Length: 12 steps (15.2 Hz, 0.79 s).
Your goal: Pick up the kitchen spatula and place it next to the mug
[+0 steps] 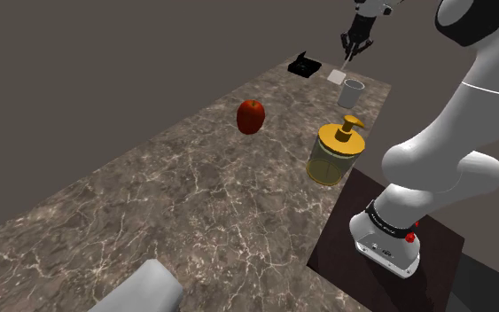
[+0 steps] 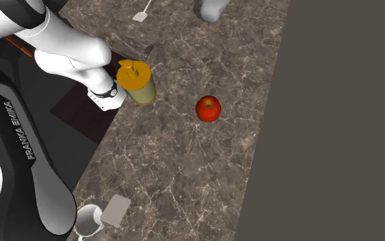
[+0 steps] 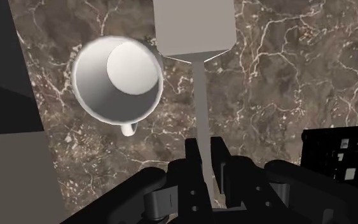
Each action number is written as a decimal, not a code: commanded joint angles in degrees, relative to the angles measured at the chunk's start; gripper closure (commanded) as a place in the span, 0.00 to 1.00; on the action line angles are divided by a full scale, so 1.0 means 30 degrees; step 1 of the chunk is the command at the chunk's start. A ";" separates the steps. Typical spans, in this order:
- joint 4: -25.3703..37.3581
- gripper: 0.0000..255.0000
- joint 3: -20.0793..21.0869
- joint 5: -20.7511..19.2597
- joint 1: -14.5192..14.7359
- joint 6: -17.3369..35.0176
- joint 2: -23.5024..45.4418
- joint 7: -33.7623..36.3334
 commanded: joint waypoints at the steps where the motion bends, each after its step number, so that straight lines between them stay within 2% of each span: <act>1: 0.0917 1.00 -0.0282 0.0042 -0.0425 -0.0231 0.0649 -0.0764; 9: 0.6603 1.00 -0.1167 0.0270 -0.2089 -0.1935 0.4523 -0.3488; 12: 0.5718 1.00 -0.1162 0.0263 -0.2109 -0.1125 0.4450 -0.3460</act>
